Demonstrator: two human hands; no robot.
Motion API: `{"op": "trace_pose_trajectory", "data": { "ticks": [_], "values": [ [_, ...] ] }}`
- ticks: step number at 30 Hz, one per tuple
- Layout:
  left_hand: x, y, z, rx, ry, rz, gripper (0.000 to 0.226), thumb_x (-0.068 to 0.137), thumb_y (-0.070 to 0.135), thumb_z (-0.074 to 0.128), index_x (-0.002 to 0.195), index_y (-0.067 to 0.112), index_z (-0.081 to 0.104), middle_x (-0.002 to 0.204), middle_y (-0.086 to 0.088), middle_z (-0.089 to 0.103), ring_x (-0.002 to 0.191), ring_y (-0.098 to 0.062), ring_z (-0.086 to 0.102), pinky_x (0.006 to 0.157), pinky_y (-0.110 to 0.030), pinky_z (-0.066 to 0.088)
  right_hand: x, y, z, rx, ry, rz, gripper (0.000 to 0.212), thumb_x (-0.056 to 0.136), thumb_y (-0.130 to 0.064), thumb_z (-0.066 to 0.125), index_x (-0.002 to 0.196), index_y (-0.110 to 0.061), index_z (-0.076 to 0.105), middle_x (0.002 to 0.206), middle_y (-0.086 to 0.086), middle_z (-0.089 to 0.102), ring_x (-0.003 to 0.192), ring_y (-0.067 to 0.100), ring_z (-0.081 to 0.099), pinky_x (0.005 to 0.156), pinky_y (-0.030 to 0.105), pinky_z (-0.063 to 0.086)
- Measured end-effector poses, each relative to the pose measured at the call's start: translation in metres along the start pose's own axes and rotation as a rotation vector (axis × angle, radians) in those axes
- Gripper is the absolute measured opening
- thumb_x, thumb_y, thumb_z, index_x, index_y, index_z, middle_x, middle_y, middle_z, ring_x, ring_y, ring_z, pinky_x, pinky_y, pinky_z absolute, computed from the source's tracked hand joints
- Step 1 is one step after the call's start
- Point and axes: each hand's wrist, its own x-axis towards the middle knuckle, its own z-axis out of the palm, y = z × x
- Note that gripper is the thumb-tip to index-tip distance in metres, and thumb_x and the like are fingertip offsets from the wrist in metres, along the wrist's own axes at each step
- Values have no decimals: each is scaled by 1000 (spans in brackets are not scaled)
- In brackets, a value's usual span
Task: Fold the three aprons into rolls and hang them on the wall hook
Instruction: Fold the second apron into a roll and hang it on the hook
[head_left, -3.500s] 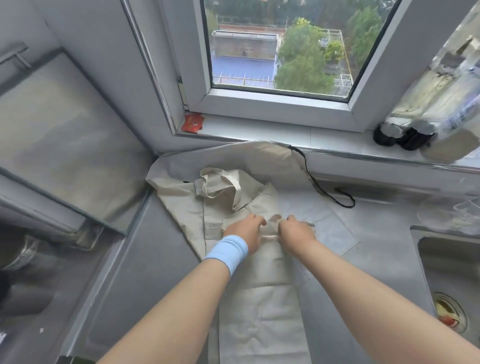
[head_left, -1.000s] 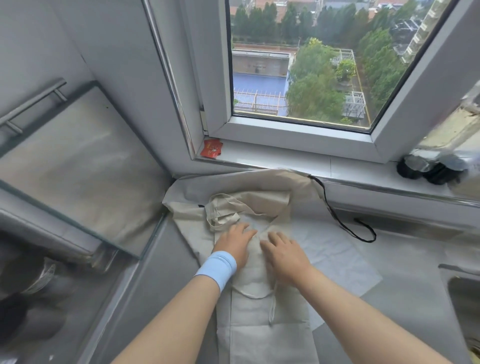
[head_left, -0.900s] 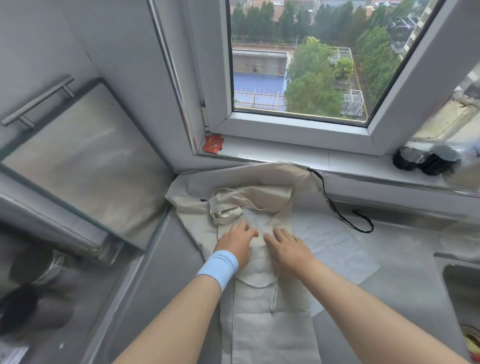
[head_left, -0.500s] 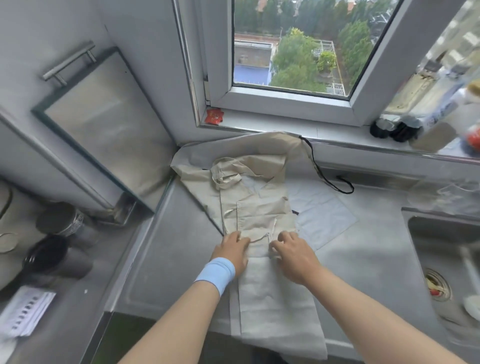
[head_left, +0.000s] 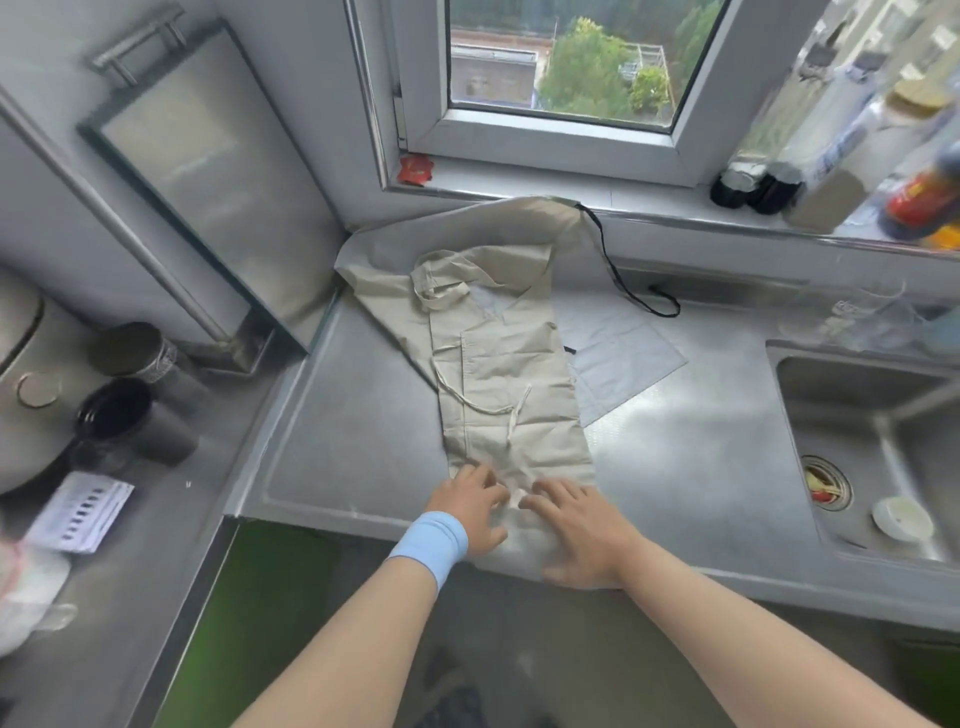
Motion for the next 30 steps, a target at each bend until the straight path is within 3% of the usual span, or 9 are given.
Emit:
{"op": "trace_pose_trajectory", "data": {
  "ticks": [2, 4, 8, 12, 15, 21, 26, 28, 30],
  "values": [
    [-3, 10, 10, 20, 22, -3, 54, 82, 43, 58, 133, 29, 46, 141, 1, 33, 133, -21, 29, 109, -35, 30, -17, 9, 13, -68, -61, 4, 105, 52, -68, 49, 147, -34, 21, 157, 7, 14, 146, 27, 12, 114, 43, 24],
    [-7, 21, 17, 46, 71, -33, 57, 85, 41, 58, 138, 28, 41, 148, 1, 28, 138, -22, 22, 114, -34, 21, -29, 19, 22, -110, -71, 20, 104, 52, -57, 55, 146, -32, 20, 157, 11, 9, 146, 33, 8, 117, 44, 20],
    [-25, 44, 29, 22, 157, -48, 60, 83, 49, 61, 136, 30, 41, 142, 5, 32, 135, -18, 27, 113, -33, 24, -41, 29, 33, 54, 69, 22, 49, 66, -22, 72, 110, -17, 51, 134, 9, 42, 122, 34, 46, 93, 38, 45],
    [-46, 63, 35, 42, 121, -7, 78, 66, 62, 68, 132, 32, 39, 133, 6, 34, 127, -17, 31, 107, -33, 30, -42, 23, 19, 208, 110, 109, 20, 80, -40, 69, 90, -23, 64, 111, -8, 60, 103, 18, 58, 75, 31, 47],
    [-56, 73, 28, 66, 113, -54, 91, 60, 63, 71, 136, 32, 30, 136, 5, 31, 125, -19, 31, 107, -35, 32, -41, 13, -8, 273, 208, 210, 13, 82, -36, 60, 88, -26, 65, 90, -8, 68, 85, 19, 61, 67, 30, 44],
    [-69, 79, -19, -59, 186, -235, 38, 87, 13, 53, 119, 32, 47, 116, -1, 62, 98, -30, 60, 79, -35, 49, -51, 9, -65, 565, 284, 222, 9, 77, -34, 70, 84, -31, 65, 79, -12, 63, 77, 15, 59, 63, 26, 45],
    [-73, 77, -76, -107, 17, -240, 21, 83, 19, 51, 101, 27, 59, 98, 0, 62, 95, -28, 62, 79, -29, 49, -61, 18, -92, 685, -99, 190, 69, 54, -36, 85, 116, -39, 57, 98, -13, 57, 84, 6, 58, 65, 19, 45],
    [-72, 76, -98, -110, 22, -239, 6, 84, 19, 49, 84, 19, 55, 79, -1, 56, 75, -24, 58, 62, -25, 45, -58, 24, -96, 636, -137, 169, 48, 60, -21, 81, 103, -34, 62, 90, -10, 62, 81, 13, 60, 60, 22, 46],
    [-65, 73, -120, -123, 32, -257, 8, 87, 18, 48, 79, 17, 51, 70, -1, 50, 64, -23, 50, 50, -22, 35, -49, 30, -102, 686, 1, 215, 20, 72, -10, 72, 79, -27, 64, 74, -7, 59, 70, 16, 54, 56, 24, 41]
  ]
}}
